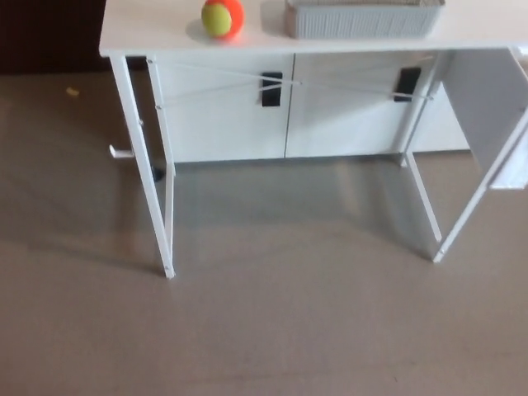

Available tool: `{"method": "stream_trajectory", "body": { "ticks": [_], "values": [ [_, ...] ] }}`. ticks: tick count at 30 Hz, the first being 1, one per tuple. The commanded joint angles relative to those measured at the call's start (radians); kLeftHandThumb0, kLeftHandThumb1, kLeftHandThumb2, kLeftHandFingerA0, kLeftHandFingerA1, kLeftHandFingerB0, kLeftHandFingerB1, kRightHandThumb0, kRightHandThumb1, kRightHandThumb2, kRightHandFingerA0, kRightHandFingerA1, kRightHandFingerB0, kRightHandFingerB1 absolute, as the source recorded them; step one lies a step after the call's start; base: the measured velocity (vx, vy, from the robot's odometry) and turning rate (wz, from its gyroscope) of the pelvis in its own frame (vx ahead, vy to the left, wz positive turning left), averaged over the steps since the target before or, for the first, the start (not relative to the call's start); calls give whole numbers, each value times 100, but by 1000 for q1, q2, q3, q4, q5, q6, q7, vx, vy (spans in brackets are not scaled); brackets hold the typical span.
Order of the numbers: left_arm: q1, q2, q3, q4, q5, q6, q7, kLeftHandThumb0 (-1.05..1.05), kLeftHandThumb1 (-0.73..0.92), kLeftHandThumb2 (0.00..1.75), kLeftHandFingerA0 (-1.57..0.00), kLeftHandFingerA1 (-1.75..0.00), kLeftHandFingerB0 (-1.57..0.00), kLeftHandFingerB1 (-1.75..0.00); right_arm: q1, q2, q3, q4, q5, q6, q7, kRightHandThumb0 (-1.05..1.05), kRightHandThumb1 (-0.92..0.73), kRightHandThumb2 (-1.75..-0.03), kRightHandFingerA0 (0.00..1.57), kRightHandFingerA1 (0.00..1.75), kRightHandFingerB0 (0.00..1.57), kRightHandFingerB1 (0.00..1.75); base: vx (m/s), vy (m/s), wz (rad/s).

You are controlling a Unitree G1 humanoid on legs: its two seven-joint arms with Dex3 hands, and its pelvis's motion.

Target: The robot walk towards a table in front and uses its left hand to pickup a tennis ball on the left side and put it in a container on the right hand side

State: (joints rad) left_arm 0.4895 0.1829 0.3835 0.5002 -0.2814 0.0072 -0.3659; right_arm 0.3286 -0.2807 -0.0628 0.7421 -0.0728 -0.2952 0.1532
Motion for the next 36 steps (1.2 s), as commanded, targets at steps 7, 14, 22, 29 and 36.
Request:
{"method": "stream_trajectory", "body": {
  "ticks": [7, 14, 22, 29, 36],
  "values": [
    [-3, 6, -5, -10, 3, 5, 14, 3, 44, 88, -42, -60, -21, -51, 9, -14, -5, -15, 3, -9, 1, -49, -43, -78, 68, 62, 36, 51, 335, -109, 3],
    [-11, 10, -7, 5, 5, 0, 17, 3, 43, 87, -43, -61, -22, -51, 3, -12, -2, -13, 5, -2, 3, -48, -44, -79, 64, 62, 35, 52, 206, -38, -7],
    [-11, 16, -13, 4, 8, 7, 23, 3, 44, 87, -43, -61, -21, -51, 0, -13, 6, 0, 0, -9, 2, -49, -45, -80, 65, 63, 35, 52, 222, 201, -11],
    [2, 17, -18, -8, 8, 3, 18, 4, 44, 88, -44, -61, -21, -51, 17, -8, 9, -33, 2, 12, -3, -47, -45, -80, 65, 63, 36, 52, 145, 19, 7],
    [2, 20, -17, -13, 5, 2, 19, 4, 44, 88, -42, -61, -20, -50, -7, -5, 8, 25, 3, -9, -5, -43, -56, -57, 71, 49, 40, 39, 158, -137, 2]
  ]
}}
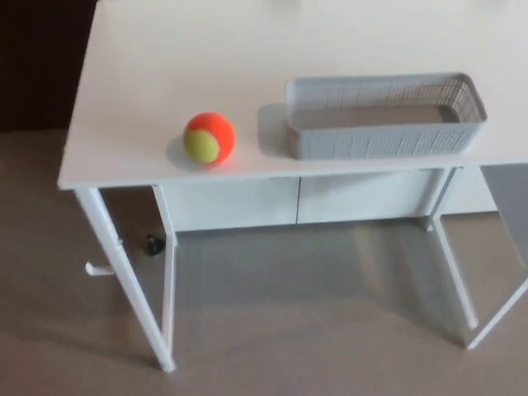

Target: The robot walk towards a table in front and uses its left hand to pickup a tennis ball on the left side and put it in a container on the right hand side

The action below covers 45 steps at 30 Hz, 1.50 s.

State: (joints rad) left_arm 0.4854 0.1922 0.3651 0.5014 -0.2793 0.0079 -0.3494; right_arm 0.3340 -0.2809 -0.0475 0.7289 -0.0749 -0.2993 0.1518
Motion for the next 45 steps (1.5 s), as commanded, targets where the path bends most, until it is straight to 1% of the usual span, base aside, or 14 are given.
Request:
{"method": "stream_trajectory", "body": {
  "ticks": [1, 4, 5, 8, 9, 10, 11, 12, 18, 26, 37, 40, 42, 45],
  "values": [
    [6, 10, 1, -14, 3, 2, 5, 4, 44, 88, -43, -61, -21, -51, -14, -4, -8, 44, 6, -9, -4, -49, -45, -80, 65, 62, 35, 51, 224, -211, -7],
    [2, 9, 2, -10, 4, 1, 8, 3, 44, 88, -44, -61, -21, -51, -24, -5, -11, 70, 9, -29, 1, -49, -45, -81, 65, 63, 37, 53, 64, -38, 0],
    [2, 11, 1, -10, 7, -1, 9, 3, 43, 87, -45, -62, -22, -51, -22, -5, -11, 65, 11, -31, 3, -44, -57, -58, 71, 52, 44, 42, 0, 0, 0],
    [-7, 18, -2, 6, 14, -12, 8, 3, 43, 87, -43, -61, -22, -51, -22, -6, -6, 60, 2, -26, -4, -46, -58, -58, 71, 52, 44, 41, 14, 76, -3],
    [-8, 17, 2, 9, 7, -9, 4, 3, 43, 87, -43, -61, -21, -50, -26, -9, -2, 68, -4, -28, -7, -48, -46, -81, 65, 63, 40, 53, 15, 179, -5],
    [-10, 16, 4, 11, 4, -9, 2, 3, 43, 87, -43, -61, -21, -50, -28, -10, -1, 72, -6, -28, -9, -48, -46, -81, 65, 63, 40, 53, 104, 241, -16],
    [-10, 16, 4, 11, 4, -9, 4, 4, 43, 88, -45, -62, -21, -51, -26, -9, -3, 64, 0, -21, -5, -42, -58, -58, 72, 52, 44, 41, 111, 269, -25],
    [-11, 16, 3, 12, 6, -11, 4, 3, 43, 88, -46, -62, -21, -51, -24, -6, -7, 60, 7, -18, -1, -42, -57, -57, 72, 52, 44, 41, 130, 382, 20],
    [-11, 23, 0, 19, 11, -17, 4, 2, 43, 87, -46, -62, -21, -51, -25, -2, -6, 70, 1, -19, -12, -43, -58, -58, 71, 52, 45, 41, 132, 189, -13],
    [-8, 22, 1, 14, 8, -17, 3, 4, 44, 88, -44, -61, -21, -51, 11, -3, 0, -14, -3, 20, -7, -44, -59, -59, 70, 52, 44, 41, 125, -98, 9],
    [-4, 23, 1, -2, 4, -6, -1, 3, 44, 88, -46, -63, -20, -51, -33, 2, -4, 88, 0, -19, -13, -45, -59, -58, 71, 53, 45, 41, 130, -138, 1],
    [-5, 25, -1, 0, 10, -8, 5, 3, 44, 88, -46, -62, -21, -50, -39, 0, 0, 105, -7, -30, -19, -45, -59, -59, 71, 52, 46, 40, 98, 109, -14],
    [-5, 25, -1, -1, 12, -8, 7, 3, 44, 87, -45, -61, -21, -50, -13, -2, 3, 38, -7, 2, -16, -44, -59, -59, 72, 53, 45, 40, 161, 198, -3],
    [-11, 26, -3, 11, 11, -19, 1, 3, 43, 87, -44, -61, -20, -50, -15, 1, -2, 43, 1, -6, -16, -43, -58, -58, 71, 52, 45, 41, 192, 248, 1]
  ]
}}
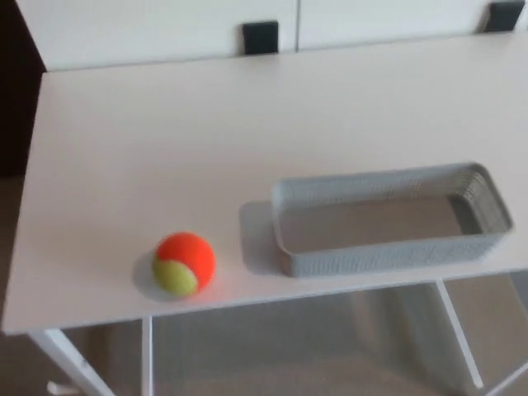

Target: The robot walk towards a table in front and uses its left hand to pickup a tennis ball on the left side and put it in a container on the right hand side

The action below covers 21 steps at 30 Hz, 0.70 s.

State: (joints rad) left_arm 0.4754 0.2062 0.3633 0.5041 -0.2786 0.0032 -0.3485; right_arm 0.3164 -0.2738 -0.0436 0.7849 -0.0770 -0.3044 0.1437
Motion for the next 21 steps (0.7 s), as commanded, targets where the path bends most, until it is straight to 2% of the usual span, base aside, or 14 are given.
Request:
{"method": "stream_trajectory", "body": {
  "ticks": [1, 9, 13, 16, 21],
  "values": [
    [-4, 13, 1, 11, 7, -10, 0, 4, 44, 88, -44, -61, -20, -50, 3, -5, -7, -14, 7, 1, -3, -43, -58, -58, 71, 52, 45, 41, 85, 181, 3],
    [-8, 13, 0, 14, 4, -9, -4, 4, 44, 88, -42, -61, -20, -51, 7, -5, -2, -29, -5, 27, -14, -45, -59, -59, 72, 50, 45, 40, 57, 58, 4],
    [3, 14, -4, 5, 12, -20, -2, 3, 43, 88, -45, -62, -21, -51, 8, -1, -2, 0, -3, -6, -13, -44, -59, -59, 71, 53, 46, 42, 44, -117, 7],
    [6, 15, -2, 5, 6, -12, -6, 3, 44, 88, -45, -62, -20, -50, 7, -2, -2, 26, -1, -39, -8, -44, -59, -58, 71, 54, 47, 43, 35, -336, -14],
    [2, 17, -3, 19, 12, -20, -3, 2, 44, 88, -38, -59, -20, -50, 13, -12, 13, 14, -22, -28, -22, -48, -60, -59, 72, 52, 47, 40, 16, -20, -4]
  ]
}}
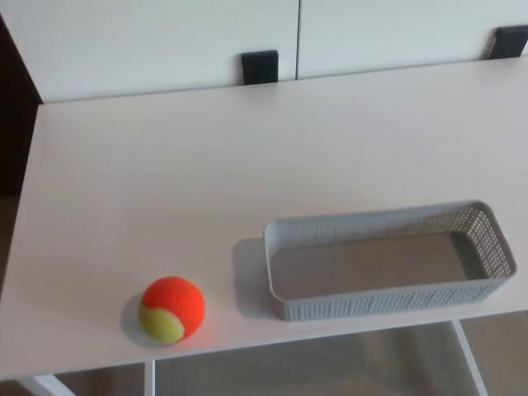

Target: The robot walk towards a table in front and uses its left hand to pickup a tennis ball on the left side and put it in a container on the right hand side

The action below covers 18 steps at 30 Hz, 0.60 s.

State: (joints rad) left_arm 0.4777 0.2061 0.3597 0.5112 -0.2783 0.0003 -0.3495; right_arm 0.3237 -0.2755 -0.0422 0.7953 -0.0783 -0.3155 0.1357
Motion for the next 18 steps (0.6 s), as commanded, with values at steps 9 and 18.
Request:
{"method": "stream_trajectory", "body": {
  "ticks": [9, 18],
  "values": [
    [-6, 17, 4, -2, 8, -13, 6, 3, 42, 86, -36, -58, -21, -50, 7, -7, 7, -15, -5, -12, -6, -45, -59, -59, 71, 53, 47, 42, -5, 195, -5],
    [-10, 20, 6, 6, 1, -15, -6, 3, 43, 87, -35, -58, -20, -50, 7, -5, 1, -6, -2, -26, 4, -44, -59, -59, 71, 52, 48, 43, 3, 8, 6]
  ]
}}
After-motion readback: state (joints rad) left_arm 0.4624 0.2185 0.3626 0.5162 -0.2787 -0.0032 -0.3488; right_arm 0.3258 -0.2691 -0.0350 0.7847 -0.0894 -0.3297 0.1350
